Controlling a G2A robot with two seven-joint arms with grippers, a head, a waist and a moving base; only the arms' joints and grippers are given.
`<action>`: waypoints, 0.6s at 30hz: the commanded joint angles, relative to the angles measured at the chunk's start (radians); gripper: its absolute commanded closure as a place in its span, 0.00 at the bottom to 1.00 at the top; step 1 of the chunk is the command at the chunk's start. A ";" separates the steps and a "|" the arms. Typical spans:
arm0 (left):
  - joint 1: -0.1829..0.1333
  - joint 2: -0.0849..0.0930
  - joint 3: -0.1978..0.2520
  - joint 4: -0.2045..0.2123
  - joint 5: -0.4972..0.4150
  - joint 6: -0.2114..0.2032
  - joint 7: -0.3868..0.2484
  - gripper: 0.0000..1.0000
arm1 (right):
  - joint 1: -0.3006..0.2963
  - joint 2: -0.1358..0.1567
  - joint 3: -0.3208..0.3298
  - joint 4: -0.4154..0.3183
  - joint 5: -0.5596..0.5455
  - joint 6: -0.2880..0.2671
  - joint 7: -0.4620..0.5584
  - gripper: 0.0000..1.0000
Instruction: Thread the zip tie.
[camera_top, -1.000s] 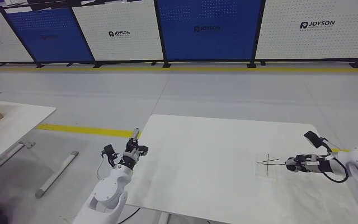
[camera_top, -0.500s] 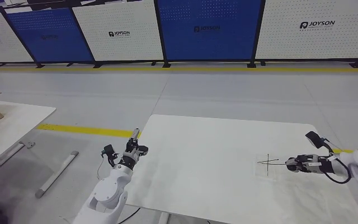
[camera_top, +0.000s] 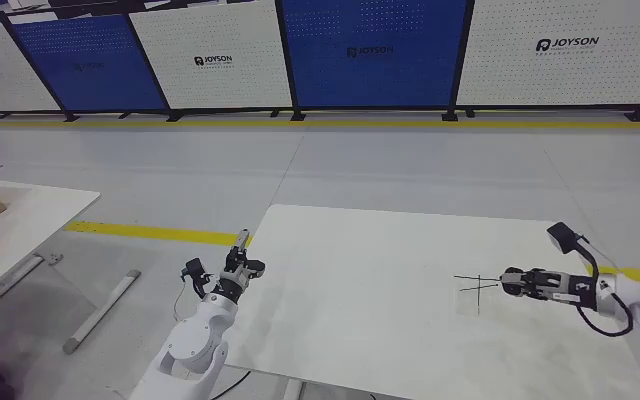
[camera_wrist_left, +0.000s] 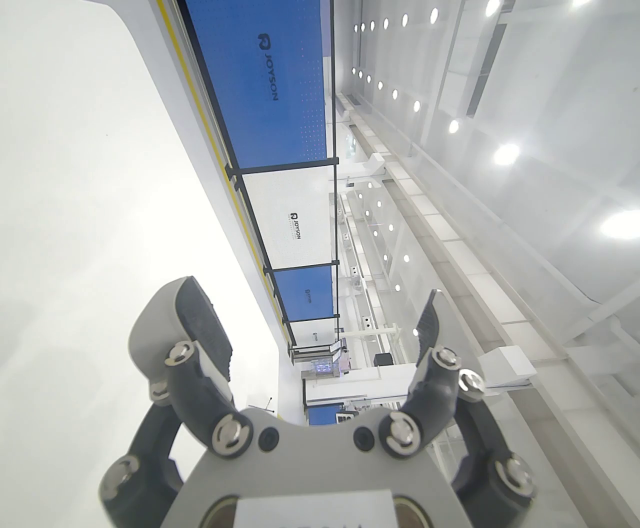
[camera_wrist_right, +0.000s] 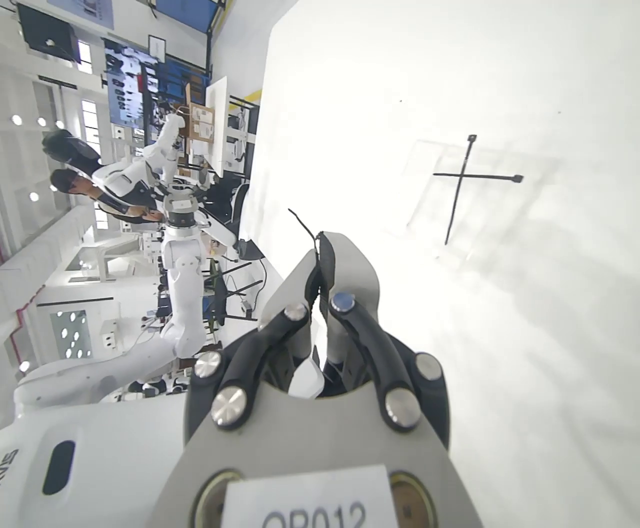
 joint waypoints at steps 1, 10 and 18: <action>0.000 0.000 0.000 0.000 0.000 0.000 0.000 0.00 | 0.001 0.000 0.000 0.001 0.000 0.002 -0.001 1.00; 0.000 0.000 0.000 0.000 0.000 0.000 0.000 0.00 | 0.001 0.000 0.000 0.001 0.000 0.002 -0.001 1.00; 0.000 0.000 0.000 0.000 0.000 0.000 0.000 0.00 | -0.001 -0.001 -0.001 0.000 0.001 0.001 -0.008 1.00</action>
